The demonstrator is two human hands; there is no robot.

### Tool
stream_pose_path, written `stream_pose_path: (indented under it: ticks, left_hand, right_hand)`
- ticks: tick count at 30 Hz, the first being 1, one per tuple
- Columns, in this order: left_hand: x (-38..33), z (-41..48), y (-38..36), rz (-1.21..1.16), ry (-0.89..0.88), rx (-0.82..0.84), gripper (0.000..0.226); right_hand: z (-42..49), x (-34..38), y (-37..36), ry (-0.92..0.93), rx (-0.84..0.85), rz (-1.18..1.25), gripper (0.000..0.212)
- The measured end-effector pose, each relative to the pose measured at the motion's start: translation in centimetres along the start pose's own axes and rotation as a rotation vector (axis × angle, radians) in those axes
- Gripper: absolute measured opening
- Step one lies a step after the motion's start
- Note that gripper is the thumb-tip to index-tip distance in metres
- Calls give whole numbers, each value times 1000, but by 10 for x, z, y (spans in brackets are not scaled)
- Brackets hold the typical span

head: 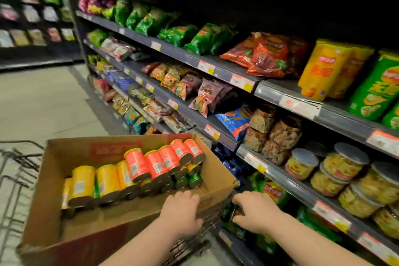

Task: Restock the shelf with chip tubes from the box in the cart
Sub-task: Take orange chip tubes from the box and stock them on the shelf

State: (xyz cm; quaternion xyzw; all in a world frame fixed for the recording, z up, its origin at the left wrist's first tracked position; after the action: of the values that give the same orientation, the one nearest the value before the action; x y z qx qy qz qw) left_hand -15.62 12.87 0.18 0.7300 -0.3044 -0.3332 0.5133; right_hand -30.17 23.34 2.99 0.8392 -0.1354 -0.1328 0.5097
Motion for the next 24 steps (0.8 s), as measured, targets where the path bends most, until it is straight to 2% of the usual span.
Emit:
stream_pose_path:
  ticks: [6,11,16,24]
  left_hand:
    - [39,-9,-3,-71,116,-18,55]
    - [85,-12,0,-113,244,-41,61]
    - [133,-6,3,-169,416,-54,61]
    - [185,43,7,-201,558,3,64]
  right_hand:
    - [35,34,13,111,15,-77,44]
    - [81,66,28,228,10,-77,54]
    - [138,101,43,322,8,-78,51]
    - [224,122,53,383,98,79,55]
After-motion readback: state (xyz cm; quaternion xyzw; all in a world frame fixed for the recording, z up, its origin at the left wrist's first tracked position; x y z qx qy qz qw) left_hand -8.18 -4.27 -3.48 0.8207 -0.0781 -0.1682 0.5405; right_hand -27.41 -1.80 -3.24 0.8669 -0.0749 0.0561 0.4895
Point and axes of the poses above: each hand's wrist, its own z-axis towards the middle knuckle, its own y-axis out of the back of the hand, x = y × z, the point moved 4 cm from there along z, towards the middle knuckle, and after that the axes turned 5 degrees about -z, right-handed, at the moved point
